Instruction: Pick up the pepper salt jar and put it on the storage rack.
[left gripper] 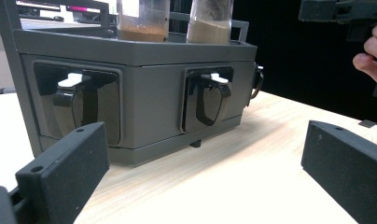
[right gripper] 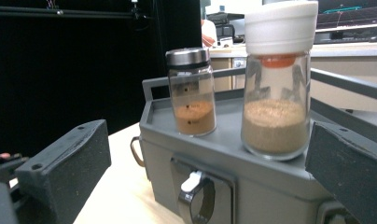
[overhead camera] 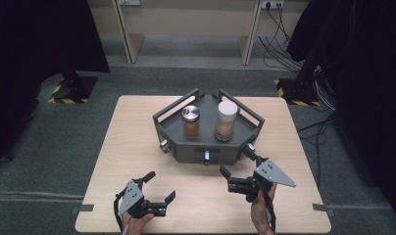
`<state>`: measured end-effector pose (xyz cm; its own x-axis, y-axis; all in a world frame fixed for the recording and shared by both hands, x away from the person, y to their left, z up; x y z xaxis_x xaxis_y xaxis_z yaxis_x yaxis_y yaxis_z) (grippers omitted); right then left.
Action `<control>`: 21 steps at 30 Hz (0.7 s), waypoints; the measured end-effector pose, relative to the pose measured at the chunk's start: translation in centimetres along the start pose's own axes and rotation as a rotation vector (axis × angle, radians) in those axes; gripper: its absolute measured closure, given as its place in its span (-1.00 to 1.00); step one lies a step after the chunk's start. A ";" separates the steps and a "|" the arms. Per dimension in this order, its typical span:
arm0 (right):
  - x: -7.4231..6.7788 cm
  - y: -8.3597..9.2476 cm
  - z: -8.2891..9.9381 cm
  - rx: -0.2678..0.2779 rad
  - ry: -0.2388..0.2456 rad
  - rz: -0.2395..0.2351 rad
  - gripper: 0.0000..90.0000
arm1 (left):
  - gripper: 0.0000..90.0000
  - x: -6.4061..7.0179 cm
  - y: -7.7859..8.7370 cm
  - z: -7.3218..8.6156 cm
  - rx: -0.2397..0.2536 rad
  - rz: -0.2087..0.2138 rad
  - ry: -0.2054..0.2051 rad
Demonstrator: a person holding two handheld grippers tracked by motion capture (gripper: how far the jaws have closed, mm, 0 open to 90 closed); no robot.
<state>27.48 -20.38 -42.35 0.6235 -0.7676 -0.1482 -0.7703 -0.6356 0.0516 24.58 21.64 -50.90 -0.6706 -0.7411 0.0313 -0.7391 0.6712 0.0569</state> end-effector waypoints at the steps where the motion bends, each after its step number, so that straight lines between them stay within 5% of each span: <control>1: -0.1 0.1 0.2 -0.002 -0.002 -0.002 -0.99 | -1.00 0.0 0.0 0.0 0.001 0.000 0.000; 21: -0.1 1.4 4.5 -0.071 -0.054 -0.010 -0.99 | -1.00 0.0 0.0 0.0 0.001 -0.003 0.003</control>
<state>25.73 -20.76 -46.73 0.6219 -0.7567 -0.2018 -0.7513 -0.6492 0.1190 24.58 21.66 -50.92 -0.6682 -0.7433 0.0337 -0.7412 0.6689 0.0562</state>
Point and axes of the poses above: each handheld gripper's, and its own axes: y roughly backward along the jaws, z roughly out of its underside, x roughly to its right, the point moved 9 cm from there along -y, roughly forward along the jaws, and after that the axes turned 4 degrees about -y, right-handed, at the moved point
